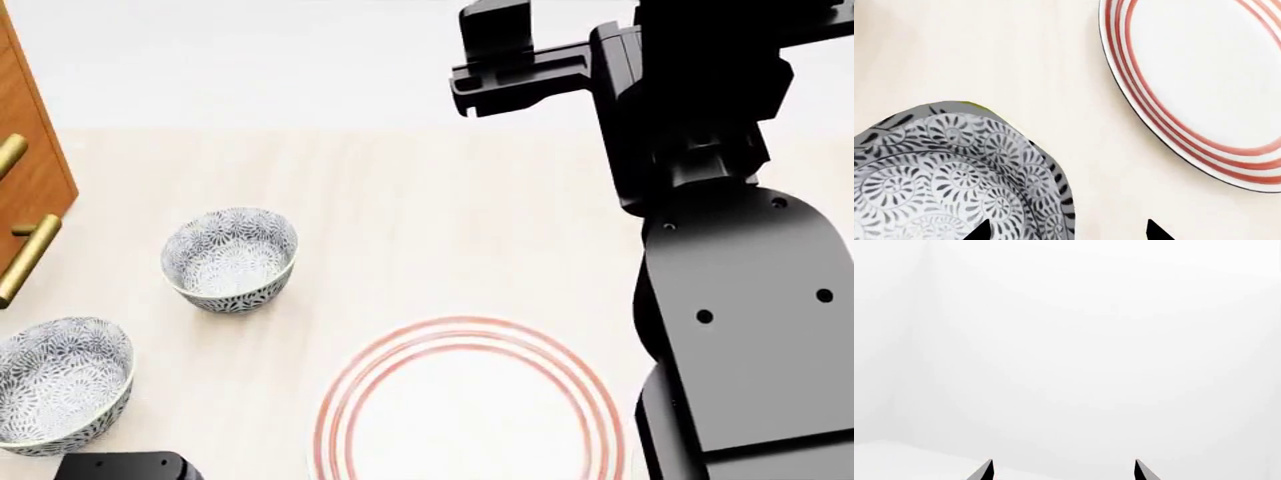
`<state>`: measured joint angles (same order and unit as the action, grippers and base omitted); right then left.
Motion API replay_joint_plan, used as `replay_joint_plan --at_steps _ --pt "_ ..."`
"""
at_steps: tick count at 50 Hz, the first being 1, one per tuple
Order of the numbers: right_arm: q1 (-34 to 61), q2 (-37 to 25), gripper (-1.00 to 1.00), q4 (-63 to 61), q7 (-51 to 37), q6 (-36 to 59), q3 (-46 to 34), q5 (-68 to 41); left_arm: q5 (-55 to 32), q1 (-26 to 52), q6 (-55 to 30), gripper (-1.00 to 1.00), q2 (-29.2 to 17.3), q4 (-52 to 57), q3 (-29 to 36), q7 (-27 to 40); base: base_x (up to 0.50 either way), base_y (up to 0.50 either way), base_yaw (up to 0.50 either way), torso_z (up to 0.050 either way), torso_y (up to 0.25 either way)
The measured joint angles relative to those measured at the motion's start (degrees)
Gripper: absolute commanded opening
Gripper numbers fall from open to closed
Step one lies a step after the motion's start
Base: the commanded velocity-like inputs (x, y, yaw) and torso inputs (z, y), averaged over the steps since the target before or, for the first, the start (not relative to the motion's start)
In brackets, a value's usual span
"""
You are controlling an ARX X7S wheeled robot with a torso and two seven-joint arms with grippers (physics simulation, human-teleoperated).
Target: Put the bowl at the front on the plate.
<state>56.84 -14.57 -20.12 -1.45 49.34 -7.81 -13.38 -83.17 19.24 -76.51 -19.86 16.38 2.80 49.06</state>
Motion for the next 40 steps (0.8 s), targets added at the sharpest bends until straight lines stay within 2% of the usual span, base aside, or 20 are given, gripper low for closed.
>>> replay_joint_plan --at_steps 4,5,20,30,40 --pt "-0.10 -0.10 1.00 0.05 -0.05 -0.18 0.08 -0.11 1.34 -0.42 0.64 1.00 -0.33 0.19 0.05 -1.54 0.00 0.00 0.00 0.000 0.000" --pt "-0.14 -0.12 1.00 0.06 -0.07 -0.21 0.11 -0.14 1.79 -0.57 0.87 -1.00 -0.46 0.30 0.12 -2.13 0.00 0.00 0.00 0.000 0.000" --pt "-0.70 -0.32 1.00 -0.15 -0.25 -0.62 0.33 -0.70 10.00 -2.84 4.63 -1.00 -1.52 3.56 2.71 -7.21 0.00 0.00 0.00 -0.003 0.000" --pt "-1.18 -0.48 1.00 0.18 -0.33 -1.48 0.13 -0.77 21.37 -2.72 11.69 -1.00 -4.64 6.24 9.10 -16.05 0.00 0.00 0.00 -0.002 0.000" --pt "-1.30 -0.51 1.00 0.80 -0.35 -2.30 -0.26 -0.81 29.76 -1.17 17.95 -1.00 -7.46 9.92 15.66 -21.19 0.00 0.00 0.00 0.000 0.000"
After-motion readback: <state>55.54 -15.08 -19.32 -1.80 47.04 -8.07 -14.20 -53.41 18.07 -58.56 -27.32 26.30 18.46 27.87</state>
